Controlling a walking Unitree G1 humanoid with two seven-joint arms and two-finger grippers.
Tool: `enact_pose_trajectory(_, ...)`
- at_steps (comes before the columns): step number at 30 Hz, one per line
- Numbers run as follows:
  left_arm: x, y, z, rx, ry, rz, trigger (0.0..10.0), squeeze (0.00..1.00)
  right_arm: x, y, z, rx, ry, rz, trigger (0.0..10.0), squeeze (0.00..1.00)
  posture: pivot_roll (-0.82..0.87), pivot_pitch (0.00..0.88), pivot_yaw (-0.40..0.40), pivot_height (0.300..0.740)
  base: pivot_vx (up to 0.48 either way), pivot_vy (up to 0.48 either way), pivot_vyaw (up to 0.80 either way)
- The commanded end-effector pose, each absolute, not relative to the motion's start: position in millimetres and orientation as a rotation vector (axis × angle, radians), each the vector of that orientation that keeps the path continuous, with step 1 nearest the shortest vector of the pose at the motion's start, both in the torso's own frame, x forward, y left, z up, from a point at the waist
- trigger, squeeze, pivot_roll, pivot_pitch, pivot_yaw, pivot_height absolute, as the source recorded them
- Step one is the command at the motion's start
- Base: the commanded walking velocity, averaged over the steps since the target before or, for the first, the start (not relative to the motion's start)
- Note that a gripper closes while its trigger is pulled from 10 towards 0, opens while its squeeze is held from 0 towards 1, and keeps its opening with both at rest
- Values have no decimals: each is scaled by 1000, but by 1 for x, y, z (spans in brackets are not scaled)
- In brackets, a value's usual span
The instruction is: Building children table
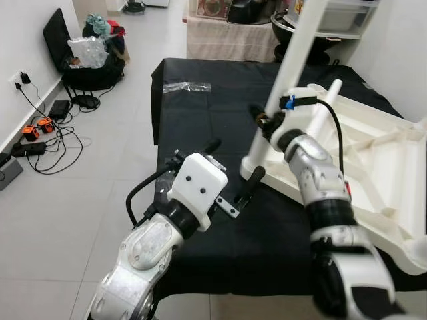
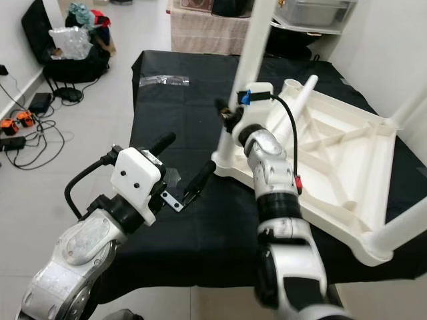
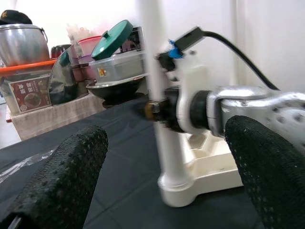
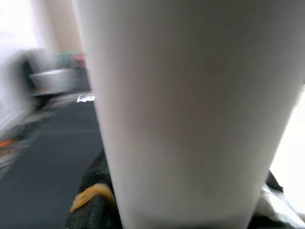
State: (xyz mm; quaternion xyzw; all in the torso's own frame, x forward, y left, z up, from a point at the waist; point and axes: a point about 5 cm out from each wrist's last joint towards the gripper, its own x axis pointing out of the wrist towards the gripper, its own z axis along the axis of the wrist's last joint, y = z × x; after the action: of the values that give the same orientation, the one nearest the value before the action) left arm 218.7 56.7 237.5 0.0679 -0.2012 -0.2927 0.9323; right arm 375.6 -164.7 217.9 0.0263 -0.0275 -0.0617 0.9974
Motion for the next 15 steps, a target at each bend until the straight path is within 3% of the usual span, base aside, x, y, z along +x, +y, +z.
enact_pose_trajectory(1, 219, 53, 237, 129, -408, -611, 10000, 0, 367, -181, 202, 8, 49, -312, 0, 0, 76, 81, -98, 740, 0, 0, 0)
enact_pose_trajectory(8, 219, 53, 237, 127, -408, -609, 10000, 0, 354, -171, 199, 24, 77, -466, 0, 0, 77, 84, -99, 740, 0, 0, 0)
enact_pose_trajectory(9, 219, 54, 237, 128, -408, -608, 10000, 0, 353, -165, 199, 42, 89, -461, 2667, 0, 78, 84, -101, 740, 0, 0, 0)
enact_pose_trajectory(10, 219, 54, 237, 128, -408, -607, 10000, 0, 355, -159, 200, 78, 88, -430, 10000, 0, 78, 84, -101, 740, 0, 0, 0)
enact_pose_trajectory(12, 219, 54, 237, 128, -407, -607, 10000, 0, 357, -152, 205, 99, 62, -375, 10000, 0, 76, 85, -101, 740, 0, 0, 0)
enact_pose_trajectory(13, 219, 54, 236, 128, -407, -606, 10000, 0, 362, -146, 214, 138, 11, -282, 10000, 306, 76, 85, -101, 740, 0, 0, 0)
enact_pose_trajectory(14, 219, 54, 236, 128, -407, -606, 10000, 0, 362, -146, 214, 138, 11, -282, 10000, 306, 76, 85, -101, 740, 0, 0, 0)
enact_pose_trajectory(15, 219, 54, 236, 127, -406, -606, 10000, 0, 364, -145, 225, 140, -37, -220, 10000, 1000, 76, 85, -101, 740, 0, 0, 0)
